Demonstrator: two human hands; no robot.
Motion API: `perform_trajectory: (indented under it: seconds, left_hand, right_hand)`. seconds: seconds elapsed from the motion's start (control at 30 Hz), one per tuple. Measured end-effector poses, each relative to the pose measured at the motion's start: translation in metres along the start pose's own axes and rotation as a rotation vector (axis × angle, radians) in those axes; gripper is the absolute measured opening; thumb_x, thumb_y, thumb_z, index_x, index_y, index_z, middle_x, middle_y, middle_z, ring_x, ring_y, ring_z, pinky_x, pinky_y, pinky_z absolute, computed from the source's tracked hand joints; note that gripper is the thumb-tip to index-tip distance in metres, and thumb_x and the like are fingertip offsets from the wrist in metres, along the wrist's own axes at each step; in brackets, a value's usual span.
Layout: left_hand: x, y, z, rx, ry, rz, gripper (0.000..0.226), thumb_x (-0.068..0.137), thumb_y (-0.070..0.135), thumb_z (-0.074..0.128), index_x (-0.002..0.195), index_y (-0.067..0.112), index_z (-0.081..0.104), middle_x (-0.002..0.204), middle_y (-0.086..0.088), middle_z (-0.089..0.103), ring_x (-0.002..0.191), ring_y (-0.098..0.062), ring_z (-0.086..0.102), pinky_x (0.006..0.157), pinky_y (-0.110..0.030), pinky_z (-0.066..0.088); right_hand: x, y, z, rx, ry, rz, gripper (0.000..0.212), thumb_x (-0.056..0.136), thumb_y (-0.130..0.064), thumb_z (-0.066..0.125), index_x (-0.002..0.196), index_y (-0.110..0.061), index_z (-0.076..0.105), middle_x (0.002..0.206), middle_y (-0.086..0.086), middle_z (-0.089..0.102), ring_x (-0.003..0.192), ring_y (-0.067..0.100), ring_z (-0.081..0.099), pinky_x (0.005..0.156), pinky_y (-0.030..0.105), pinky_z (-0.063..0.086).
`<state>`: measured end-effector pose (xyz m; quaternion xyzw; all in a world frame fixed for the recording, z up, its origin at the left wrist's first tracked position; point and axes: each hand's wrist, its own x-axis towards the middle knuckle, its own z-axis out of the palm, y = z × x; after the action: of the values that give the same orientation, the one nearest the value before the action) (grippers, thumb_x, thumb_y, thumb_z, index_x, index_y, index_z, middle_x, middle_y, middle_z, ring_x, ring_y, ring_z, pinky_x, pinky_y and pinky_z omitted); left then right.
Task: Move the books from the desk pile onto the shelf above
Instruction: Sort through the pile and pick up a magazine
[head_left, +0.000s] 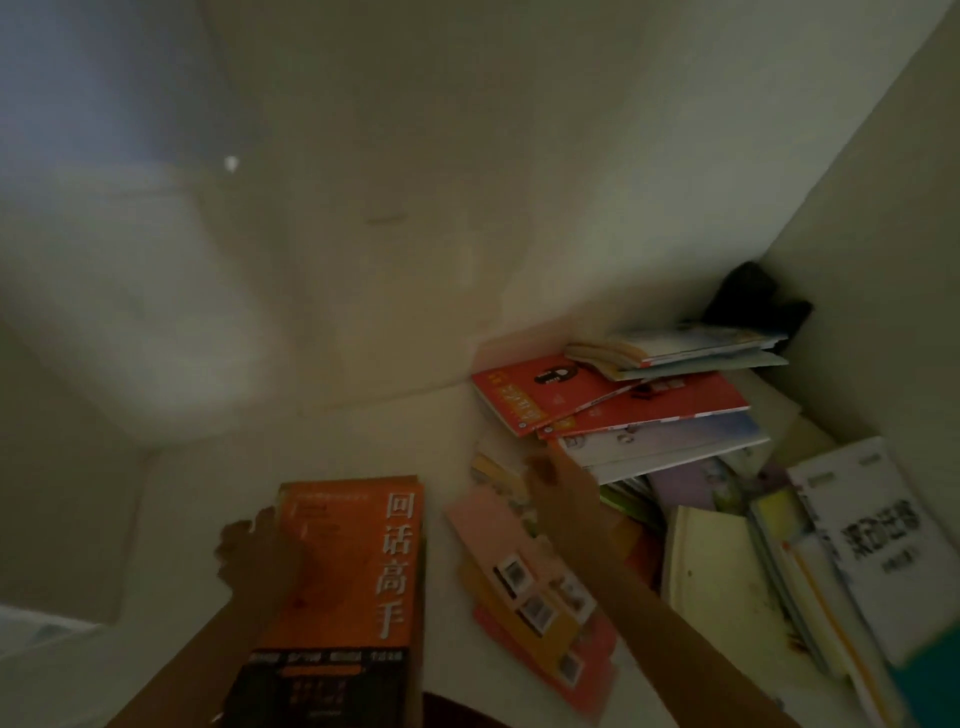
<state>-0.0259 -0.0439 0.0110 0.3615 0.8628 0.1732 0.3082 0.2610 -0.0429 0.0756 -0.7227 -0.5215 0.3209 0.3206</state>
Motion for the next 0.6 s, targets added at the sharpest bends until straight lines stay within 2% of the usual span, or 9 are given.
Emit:
perform_trajectory:
  seconds: [0.1, 0.17, 0.23, 0.3, 0.37, 0.43, 0.47, 0.53, 0.6]
  left_hand:
    - [-0.015, 0.061, 0.015, -0.058, -0.087, 0.464, 0.041, 0.085, 0.009, 0.061, 0.123, -0.006, 0.054, 0.126, -0.029, 0.048, 0.116, -0.041, 0.048, 0.102, -0.047, 0.036]
    - [-0.032, 0.113, 0.039, -0.092, -0.276, 0.676, 0.029, 0.086, 0.002, 0.063, 0.113, -0.007, 0.059, 0.117, -0.024, 0.056, 0.109, -0.031, 0.055, 0.1, -0.044, 0.04]
    - [-0.058, 0.173, 0.065, -0.11, -0.446, 0.848, 0.028, 0.086, 0.011, 0.063, 0.111, -0.003, 0.06, 0.112, -0.014, 0.058, 0.102, -0.02, 0.055, 0.097, -0.038, 0.043]
    - [-0.082, 0.225, 0.093, -0.082, -0.512, 0.977, 0.034, 0.086, 0.02, 0.064, 0.115, 0.003, 0.059, 0.117, -0.008, 0.053, 0.109, -0.02, 0.052, 0.096, -0.034, 0.041]
    - [-0.093, 0.262, 0.115, -0.1, -0.468, 1.123, 0.031, 0.087, 0.014, 0.064, 0.116, 0.007, 0.057, 0.12, -0.008, 0.054, 0.116, -0.016, 0.051, 0.098, -0.027, 0.039]
    - [-0.099, 0.286, 0.133, -0.205, -0.414, 1.331, 0.023, 0.085, 0.007, 0.064, 0.107, 0.012, 0.058, 0.113, -0.001, 0.058, 0.111, -0.003, 0.053, 0.093, -0.017, 0.041]
    - [-0.098, 0.297, 0.147, -0.208, -0.396, 1.381, 0.025, 0.083, 0.007, 0.065, 0.107, 0.011, 0.058, 0.112, -0.001, 0.058, 0.109, -0.007, 0.055, 0.092, -0.023, 0.044]
    - [-0.101, 0.318, 0.173, -0.029, -0.338, 1.381, 0.042, 0.083, 0.016, 0.067, 0.123, 0.01, 0.052, 0.124, -0.008, 0.052, 0.114, -0.023, 0.053, 0.096, -0.039, 0.042]
    - [-0.104, 0.337, 0.198, 0.332, -0.224, 1.384, 0.06, 0.088, 0.027, 0.061, 0.14, 0.01, 0.036, 0.14, -0.01, 0.04, 0.127, -0.027, 0.04, 0.105, -0.036, 0.029]
  right_hand:
    - [0.016, 0.02, -0.07, -0.018, 0.239, -0.045, 0.009, 0.091, -0.005, 0.055, 0.092, -0.011, 0.061, 0.081, -0.001, 0.059, 0.074, 0.014, 0.055, 0.064, 0.02, 0.039]
    - [0.028, 0.045, -0.104, -0.094, 0.351, 0.038, 0.013, 0.092, -0.004, 0.052, 0.098, -0.004, 0.063, 0.083, 0.007, 0.06, 0.07, 0.018, 0.053, 0.059, 0.021, 0.038]
    - [0.043, 0.07, -0.13, -0.179, 0.436, 0.096, 0.017, 0.091, -0.002, 0.051, 0.102, 0.001, 0.063, 0.093, 0.018, 0.064, 0.078, 0.028, 0.057, 0.066, 0.029, 0.04]
    - [0.063, 0.081, -0.15, -0.303, 0.488, 0.019, 0.018, 0.088, 0.0, 0.058, 0.105, 0.005, 0.061, 0.103, 0.025, 0.06, 0.091, 0.036, 0.056, 0.078, 0.035, 0.041]
    - [0.094, 0.082, -0.164, -0.443, 0.471, -0.103, 0.022, 0.085, -0.001, 0.063, 0.106, 0.005, 0.06, 0.107, 0.025, 0.057, 0.095, 0.039, 0.055, 0.079, 0.037, 0.041]
    - [0.125, 0.079, -0.169, -0.523, 0.423, -0.156, 0.029, 0.088, -0.008, 0.062, 0.115, -0.001, 0.056, 0.115, 0.021, 0.055, 0.1, 0.035, 0.054, 0.082, 0.038, 0.043]
    - [0.136, 0.08, -0.168, -0.496, 0.404, -0.114, 0.033, 0.09, -0.011, 0.059, 0.122, -0.003, 0.052, 0.12, 0.018, 0.052, 0.104, 0.032, 0.053, 0.085, 0.037, 0.043]
    - [0.147, 0.089, -0.16, -0.333, 0.385, 0.015, 0.035, 0.092, -0.012, 0.052, 0.125, -0.004, 0.046, 0.121, 0.014, 0.048, 0.107, 0.028, 0.05, 0.085, 0.034, 0.042]
    - [0.144, 0.1, -0.154, -0.227, 0.371, 0.059, 0.026, 0.093, -0.012, 0.049, 0.118, -0.004, 0.048, 0.115, 0.01, 0.047, 0.103, 0.024, 0.051, 0.081, 0.029, 0.04]
